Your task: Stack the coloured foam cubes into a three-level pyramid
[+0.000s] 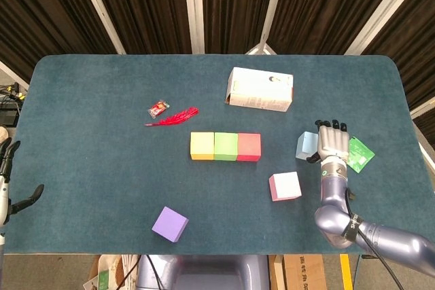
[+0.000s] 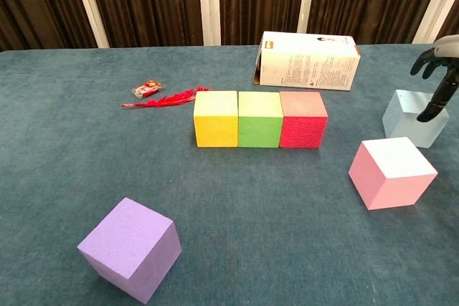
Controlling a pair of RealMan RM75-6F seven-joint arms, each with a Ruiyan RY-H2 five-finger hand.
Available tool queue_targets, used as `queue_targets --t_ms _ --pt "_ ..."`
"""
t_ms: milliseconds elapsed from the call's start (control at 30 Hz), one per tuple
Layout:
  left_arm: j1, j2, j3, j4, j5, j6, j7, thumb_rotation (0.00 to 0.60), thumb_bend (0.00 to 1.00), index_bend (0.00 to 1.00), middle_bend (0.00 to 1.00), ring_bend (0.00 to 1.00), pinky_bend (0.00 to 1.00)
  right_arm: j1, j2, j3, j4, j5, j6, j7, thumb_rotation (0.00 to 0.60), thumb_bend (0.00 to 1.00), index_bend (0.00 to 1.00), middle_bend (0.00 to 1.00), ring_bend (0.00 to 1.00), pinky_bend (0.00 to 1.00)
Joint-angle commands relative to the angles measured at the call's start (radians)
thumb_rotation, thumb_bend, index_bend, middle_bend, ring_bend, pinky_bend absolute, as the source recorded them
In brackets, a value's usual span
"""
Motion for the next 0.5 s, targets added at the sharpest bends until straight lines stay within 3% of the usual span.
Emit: queue_targets --t_ms 33,500 --pt "0.002 -0.001 -0.002 -0.001 0.000 0.000 0.002 0.600 0.30 0.08 0.00 0.00 0.00 -0.002 -0.007 -0.006 0.014 -0.008 -0.002 0.006 0.600 0.11 0.23 0.22 0.06 0.00" --pt "0.009 -0.005 -0.016 -0.009 -0.008 -0.018 -0.007 0.600 0.30 0.08 0.00 0.00 0.00 -0.005 -0.030 -0.021 0.068 -0.022 -0.021 0.013 0.600 0.11 0.25 0.26 0.09 0.00"
